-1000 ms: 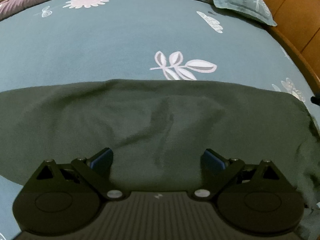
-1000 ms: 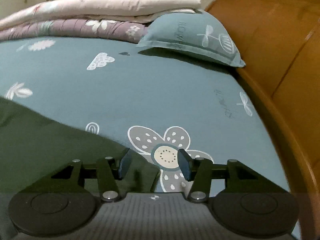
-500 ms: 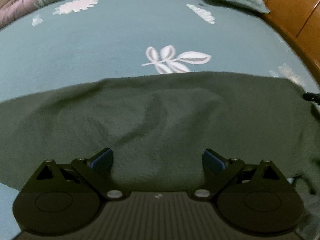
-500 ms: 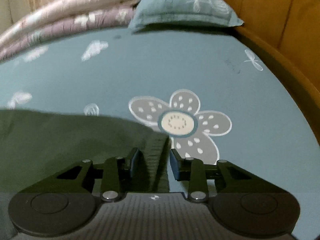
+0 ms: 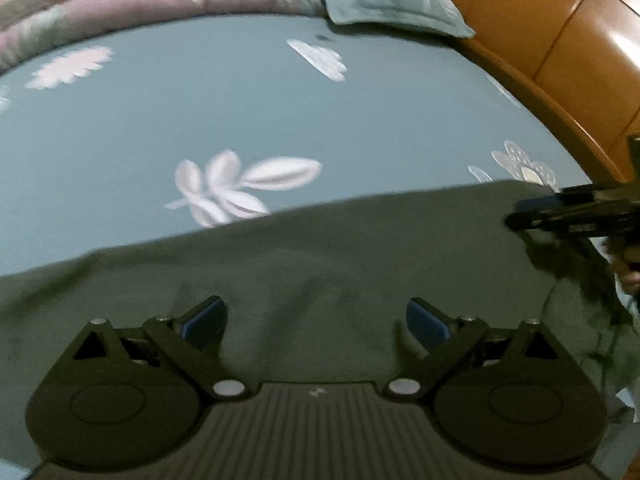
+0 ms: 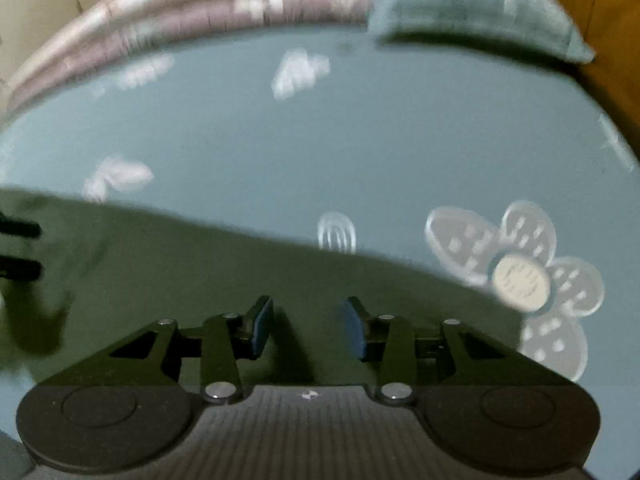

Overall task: Fold clothes
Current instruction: 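Release the waistband with the right tool and smooth the garment flat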

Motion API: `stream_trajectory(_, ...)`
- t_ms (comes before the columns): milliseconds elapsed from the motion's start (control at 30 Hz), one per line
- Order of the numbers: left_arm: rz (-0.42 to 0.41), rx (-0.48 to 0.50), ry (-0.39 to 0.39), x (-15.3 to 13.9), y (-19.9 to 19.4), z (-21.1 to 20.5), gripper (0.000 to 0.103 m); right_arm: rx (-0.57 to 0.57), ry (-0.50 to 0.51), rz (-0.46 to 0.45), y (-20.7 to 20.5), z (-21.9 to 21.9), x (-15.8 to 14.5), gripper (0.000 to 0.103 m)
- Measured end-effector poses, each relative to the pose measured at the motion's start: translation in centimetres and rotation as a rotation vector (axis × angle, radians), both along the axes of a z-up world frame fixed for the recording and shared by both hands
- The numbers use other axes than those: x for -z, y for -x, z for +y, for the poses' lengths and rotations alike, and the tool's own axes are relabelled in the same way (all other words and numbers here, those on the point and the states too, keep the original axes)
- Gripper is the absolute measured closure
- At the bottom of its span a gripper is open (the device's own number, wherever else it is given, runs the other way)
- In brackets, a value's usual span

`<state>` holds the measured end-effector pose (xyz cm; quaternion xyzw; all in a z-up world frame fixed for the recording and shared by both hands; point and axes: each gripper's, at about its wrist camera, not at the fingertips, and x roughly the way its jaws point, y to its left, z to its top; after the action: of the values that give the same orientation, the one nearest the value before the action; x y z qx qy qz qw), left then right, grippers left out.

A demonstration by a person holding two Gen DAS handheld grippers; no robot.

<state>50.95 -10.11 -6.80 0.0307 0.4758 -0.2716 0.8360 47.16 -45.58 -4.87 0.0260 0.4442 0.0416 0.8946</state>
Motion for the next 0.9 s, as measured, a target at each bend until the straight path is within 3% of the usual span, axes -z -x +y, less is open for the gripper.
stream_trajectory(133,-0.079,-0.045,-0.087,1.4,-1.7,-1.4,0.006,0.052,0.059,0.008,-2.4,0.0,0.8,0.050)
stream_trajectory(233,-0.062,-0.078,-0.088,0.8,-2.4,-1.5,0.007,0.108,0.059,0.038,-4.4,-0.2,0.5,0.049)
stream_trajectory(300,-0.056,-0.066,-0.086,0.7,-1.3,-0.6,0.007,0.081,0.063,0.047,-4.6,1.2,0.5,0.048)
stream_trajectory(400,-0.048,-0.048,-0.084,0.6,0.4,0.8,0.006,0.042,0.069,0.061,-5.0,3.4,0.4,0.035)
stream_trajectory(700,-0.022,0.006,-0.077,0.4,5.5,4.9,0.005,-0.075,0.090,0.101,-6.1,9.7,0.3,0.033)
stream_trajectory(733,-0.027,0.002,-0.076,0.0,5.8,5.5,0.005,-0.030,0.117,0.111,-6.5,9.5,0.0,0.033)
stream_trajectory(800,-0.078,-0.032,-0.065,-1.5,5.7,7.3,0.005,0.040,0.086,0.120,-6.3,9.0,-1.6,0.034)
stream_trajectory(900,-0.121,-0.112,-0.052,-2.2,4.3,9.5,0.005,-0.058,-0.056,0.105,-4.2,10.5,-4.7,0.031)
